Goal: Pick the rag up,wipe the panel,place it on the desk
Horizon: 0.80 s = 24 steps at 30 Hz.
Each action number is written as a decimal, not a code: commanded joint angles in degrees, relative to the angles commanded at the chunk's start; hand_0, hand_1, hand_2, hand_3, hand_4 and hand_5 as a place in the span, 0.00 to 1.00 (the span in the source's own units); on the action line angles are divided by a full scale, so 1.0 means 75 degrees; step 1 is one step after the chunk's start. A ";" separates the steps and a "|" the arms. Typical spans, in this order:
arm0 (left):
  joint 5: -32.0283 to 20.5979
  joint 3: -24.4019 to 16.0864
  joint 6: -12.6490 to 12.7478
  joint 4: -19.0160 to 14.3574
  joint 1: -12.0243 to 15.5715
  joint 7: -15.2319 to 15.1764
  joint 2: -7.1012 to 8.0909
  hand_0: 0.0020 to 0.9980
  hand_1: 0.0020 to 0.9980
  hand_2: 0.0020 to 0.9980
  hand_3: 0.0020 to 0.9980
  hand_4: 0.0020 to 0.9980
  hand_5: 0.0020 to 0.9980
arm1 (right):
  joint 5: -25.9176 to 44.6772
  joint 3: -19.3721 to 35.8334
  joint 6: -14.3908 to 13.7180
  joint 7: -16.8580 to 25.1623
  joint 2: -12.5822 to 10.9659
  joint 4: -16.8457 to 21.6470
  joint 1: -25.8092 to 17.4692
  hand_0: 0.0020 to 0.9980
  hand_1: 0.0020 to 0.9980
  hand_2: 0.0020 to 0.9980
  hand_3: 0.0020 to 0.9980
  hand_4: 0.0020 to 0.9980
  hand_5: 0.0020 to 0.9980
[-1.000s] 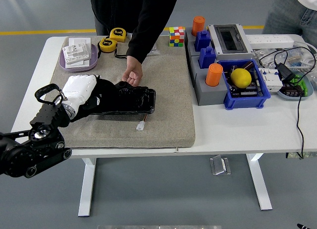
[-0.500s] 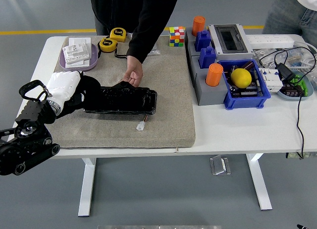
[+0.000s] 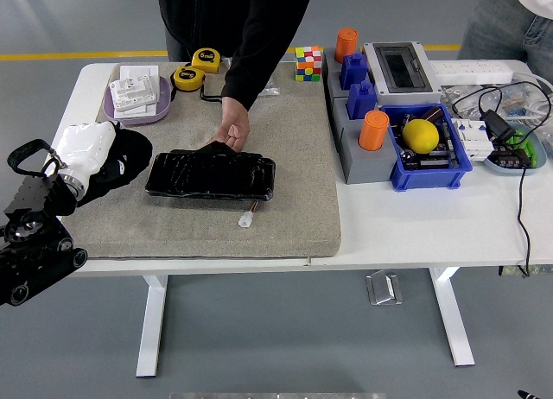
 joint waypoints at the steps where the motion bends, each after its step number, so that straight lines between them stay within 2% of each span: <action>1: -0.0017 -0.0011 0.0011 0.0047 0.0035 -0.0020 0.0006 0.19 0.12 0.50 0.50 0.27 0.00 | -0.0003 0.0012 -0.0004 0.0000 0.0003 0.0003 0.0002 0.76 0.58 0.71 0.60 1.00 0.55; 13: -0.0334 -0.0283 0.0315 0.0429 0.0468 -0.0485 -0.0071 0.21 0.14 0.50 0.50 0.27 0.00 | -0.0008 0.0043 -0.0004 -0.0030 0.0014 -0.0003 0.0008 0.76 0.58 0.71 0.60 1.00 0.55; 14: -0.0352 -0.0293 0.0326 0.0461 0.0488 -0.0509 -0.0080 0.26 0.22 0.60 0.59 0.25 0.00 | -0.0003 0.0039 -0.0003 -0.0032 0.0016 -0.0007 0.0010 0.76 0.58 0.71 0.60 1.00 0.55; 19: -0.0483 -0.0364 0.0346 0.0572 0.0597 -0.0593 -0.0118 0.26 0.22 0.60 0.59 0.25 0.00 | 0.0005 0.0011 -0.0002 -0.0036 0.0015 0.0001 0.0013 0.76 0.58 0.71 0.60 1.00 0.55; 20: -0.0501 -0.0366 0.0350 0.0583 0.0612 -0.0607 -0.0125 0.27 0.34 0.53 0.54 0.35 0.00 | 0.0007 0.0013 -0.0001 -0.0035 0.0017 0.0002 0.0009 0.76 0.58 0.71 0.60 1.00 0.55; 24: -0.0636 -0.0340 0.0373 0.0630 0.0648 -0.0682 -0.0153 0.27 0.34 0.53 0.54 0.35 0.00 | 0.0004 0.0014 0.0005 -0.0040 0.0025 -0.0002 0.0003 0.76 0.58 0.71 0.60 1.00 0.55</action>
